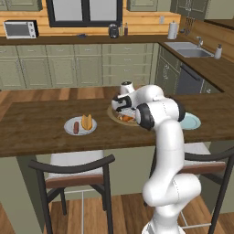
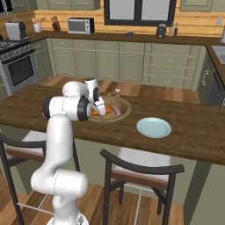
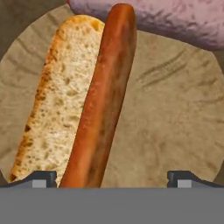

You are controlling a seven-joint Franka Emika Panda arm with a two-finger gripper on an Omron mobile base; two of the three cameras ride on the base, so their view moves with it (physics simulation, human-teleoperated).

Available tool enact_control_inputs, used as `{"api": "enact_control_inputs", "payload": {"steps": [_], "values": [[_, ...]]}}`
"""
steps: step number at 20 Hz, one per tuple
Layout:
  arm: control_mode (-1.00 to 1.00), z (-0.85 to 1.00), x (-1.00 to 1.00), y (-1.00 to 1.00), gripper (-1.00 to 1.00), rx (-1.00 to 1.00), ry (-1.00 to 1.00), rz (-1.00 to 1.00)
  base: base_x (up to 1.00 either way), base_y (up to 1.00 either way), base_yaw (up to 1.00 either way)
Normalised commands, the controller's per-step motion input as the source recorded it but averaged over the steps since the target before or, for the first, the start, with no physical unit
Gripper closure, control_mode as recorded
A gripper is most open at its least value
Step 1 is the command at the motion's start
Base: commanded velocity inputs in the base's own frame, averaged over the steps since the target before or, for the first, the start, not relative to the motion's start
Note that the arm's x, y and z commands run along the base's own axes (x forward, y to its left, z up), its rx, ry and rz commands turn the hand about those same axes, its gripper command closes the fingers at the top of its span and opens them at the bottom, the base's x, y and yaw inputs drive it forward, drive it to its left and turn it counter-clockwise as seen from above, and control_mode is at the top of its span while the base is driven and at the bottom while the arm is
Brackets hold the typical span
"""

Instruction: Place one bun and one sausage from the bowl on each plate.

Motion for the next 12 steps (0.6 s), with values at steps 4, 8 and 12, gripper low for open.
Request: {"api": "enact_control_inputs", "payload": {"steps": [4,8,12], "values": [[-1.00,0.10,-0.12,-0.06,-1.00,0.05,-0.22,-0.01,0.00,0.00,0.00],[-1.00,0.07,-0.16,-0.05,-1.00,0.10,-0.24,-0.01,0.00,0.00,0.00],[-1.00,0.01,-0.17,-0.16,-1.00,0.17,-0.11,-0.01,0.00,0.00,0.00]]}}
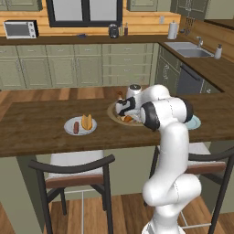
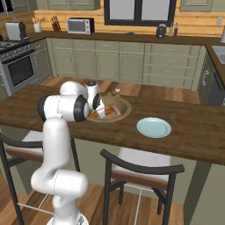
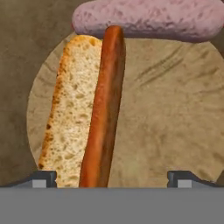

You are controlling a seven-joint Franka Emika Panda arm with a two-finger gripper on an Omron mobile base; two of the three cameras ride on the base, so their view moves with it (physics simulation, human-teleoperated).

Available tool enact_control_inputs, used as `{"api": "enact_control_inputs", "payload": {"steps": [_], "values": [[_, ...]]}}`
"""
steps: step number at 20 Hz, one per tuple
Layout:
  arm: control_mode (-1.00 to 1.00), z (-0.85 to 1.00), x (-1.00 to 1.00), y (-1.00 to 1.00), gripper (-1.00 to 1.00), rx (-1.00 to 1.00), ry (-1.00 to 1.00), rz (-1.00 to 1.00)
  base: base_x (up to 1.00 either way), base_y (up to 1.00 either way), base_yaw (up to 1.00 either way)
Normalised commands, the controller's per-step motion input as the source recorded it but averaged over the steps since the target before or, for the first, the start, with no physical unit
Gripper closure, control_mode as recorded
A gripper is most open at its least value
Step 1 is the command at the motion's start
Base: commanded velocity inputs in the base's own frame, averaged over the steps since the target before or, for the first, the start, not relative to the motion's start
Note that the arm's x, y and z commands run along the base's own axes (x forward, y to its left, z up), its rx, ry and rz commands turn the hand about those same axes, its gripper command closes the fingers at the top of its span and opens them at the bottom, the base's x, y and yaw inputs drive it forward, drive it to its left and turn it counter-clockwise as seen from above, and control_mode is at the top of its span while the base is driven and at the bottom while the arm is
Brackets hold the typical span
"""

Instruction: Place one bun and one sausage from the bowl on each plate.

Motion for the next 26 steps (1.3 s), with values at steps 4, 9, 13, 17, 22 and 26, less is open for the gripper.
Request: {"api": "enact_control_inputs", "payload": {"steps": [4,9,13,17,22,26], "values": [[-1.00,0.05,0.00,-0.07,-1.00,0.11,-0.06,-0.02,0.00,0.00,0.00],[-1.00,0.00,0.00,0.00,1.00,0.01,0.00,0.00,0.00,0.00,0.00],[-1.00,0.00,0.00,0.00,1.00,0.00,0.00,0.00,0.00,0.00,0.00],[-1.00,0.04,-0.01,-0.01,1.00,0.00,0.00,0.00,0.00,0.00,0.00],[-1.00,0.83,-0.67,-0.70,1.00,0.03,-0.13,-0.05,0.00,0.00,0.00],[-1.00,1.00,-0.76,-1.00,1.00,0.00,-0.19,-0.23,0.00,0.00,0.00]]}}
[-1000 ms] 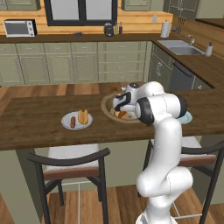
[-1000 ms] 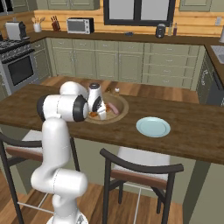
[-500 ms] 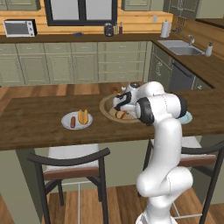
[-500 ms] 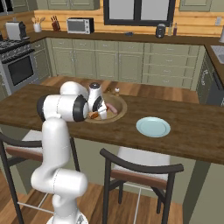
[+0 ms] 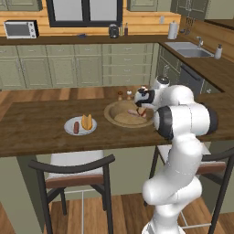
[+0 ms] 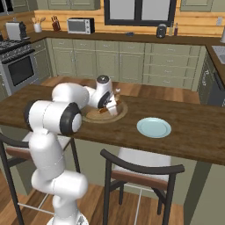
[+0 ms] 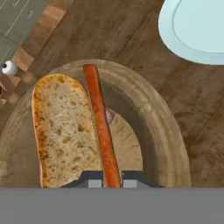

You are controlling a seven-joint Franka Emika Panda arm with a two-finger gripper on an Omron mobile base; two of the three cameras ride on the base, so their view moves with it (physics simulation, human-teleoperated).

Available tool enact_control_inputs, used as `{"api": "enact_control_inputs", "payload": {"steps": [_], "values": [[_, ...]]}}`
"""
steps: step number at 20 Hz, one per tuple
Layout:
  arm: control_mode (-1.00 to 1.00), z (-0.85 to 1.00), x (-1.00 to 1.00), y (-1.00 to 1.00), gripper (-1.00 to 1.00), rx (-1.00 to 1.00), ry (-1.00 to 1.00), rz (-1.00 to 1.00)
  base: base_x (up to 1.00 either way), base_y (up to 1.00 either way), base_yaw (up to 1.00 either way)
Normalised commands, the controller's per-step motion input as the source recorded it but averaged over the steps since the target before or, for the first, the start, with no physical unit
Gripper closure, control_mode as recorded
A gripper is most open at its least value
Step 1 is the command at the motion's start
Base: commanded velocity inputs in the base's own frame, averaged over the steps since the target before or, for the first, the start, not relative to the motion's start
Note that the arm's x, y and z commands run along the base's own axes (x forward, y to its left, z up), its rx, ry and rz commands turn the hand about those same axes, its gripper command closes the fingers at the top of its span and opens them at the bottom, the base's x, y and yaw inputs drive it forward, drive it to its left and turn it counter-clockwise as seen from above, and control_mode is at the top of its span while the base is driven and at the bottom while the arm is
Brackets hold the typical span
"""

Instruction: Place one bun and one sausage from the bowl on each plate.

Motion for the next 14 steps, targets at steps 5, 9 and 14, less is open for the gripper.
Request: {"api": "enact_control_inputs", "payload": {"steps": [5,9,14], "values": [[-1.00,0.69,-0.22,-1.00,1.00,-0.03,0.00,-0.39,0.00,0.00,0.00],[-1.00,0.00,0.18,-1.00,1.00,-0.12,0.05,-0.40,0.00,0.00,0.00],[-1.00,-0.53,0.48,-0.99,1.00,0.04,0.13,-0.18,0.00,0.00,0.00]]}}
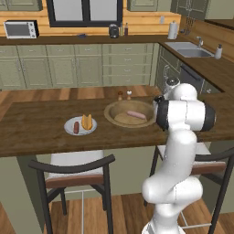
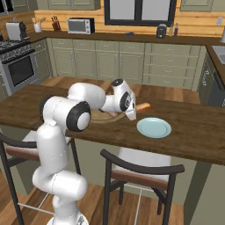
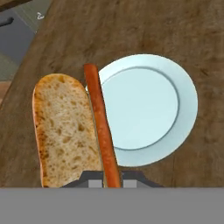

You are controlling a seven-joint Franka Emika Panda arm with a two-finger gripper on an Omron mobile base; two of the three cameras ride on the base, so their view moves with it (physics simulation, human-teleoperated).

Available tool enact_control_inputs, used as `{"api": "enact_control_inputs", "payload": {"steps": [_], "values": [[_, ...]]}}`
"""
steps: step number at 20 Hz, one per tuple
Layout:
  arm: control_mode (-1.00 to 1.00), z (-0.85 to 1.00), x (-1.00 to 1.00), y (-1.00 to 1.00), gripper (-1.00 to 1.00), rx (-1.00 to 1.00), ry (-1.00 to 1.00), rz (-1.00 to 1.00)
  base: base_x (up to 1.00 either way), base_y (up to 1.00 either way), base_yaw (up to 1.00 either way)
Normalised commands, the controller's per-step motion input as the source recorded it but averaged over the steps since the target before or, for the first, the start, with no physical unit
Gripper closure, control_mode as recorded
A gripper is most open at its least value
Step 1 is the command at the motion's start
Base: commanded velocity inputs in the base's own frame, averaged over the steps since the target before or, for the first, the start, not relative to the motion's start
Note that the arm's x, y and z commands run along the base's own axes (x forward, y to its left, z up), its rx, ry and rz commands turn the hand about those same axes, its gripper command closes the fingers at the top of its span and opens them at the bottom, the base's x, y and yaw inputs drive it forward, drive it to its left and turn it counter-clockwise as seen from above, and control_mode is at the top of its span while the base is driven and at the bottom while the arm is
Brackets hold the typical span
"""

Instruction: Place one bun and one sausage from the bowl on each plate.

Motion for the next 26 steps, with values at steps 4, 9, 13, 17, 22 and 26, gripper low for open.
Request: {"api": "enact_control_inputs", "payload": {"steps": [4,9,13,17,22,26], "values": [[-1.00,-0.74,0.17,-0.90,1.00,0.08,0.14,-0.02,0.00,0.00,0.00],[-1.00,-0.73,0.14,-1.00,1.00,0.17,0.06,0.00,0.00,0.00,0.00],[-1.00,-0.28,0.32,-0.40,-1.00,0.06,0.03,0.00,0.00,0.00,0.00],[-1.00,0.44,0.01,-0.01,-1.00,0.06,-0.07,0.00,0.00,0.00,0.00],[-1.00,0.98,-0.12,0.32,-1.00,0.00,-0.14,0.02,0.00,0.00,0.00],[-1.00,0.67,-0.78,0.94,-1.00,-0.15,-0.03,0.34,0.00,0.00,0.00]]}}
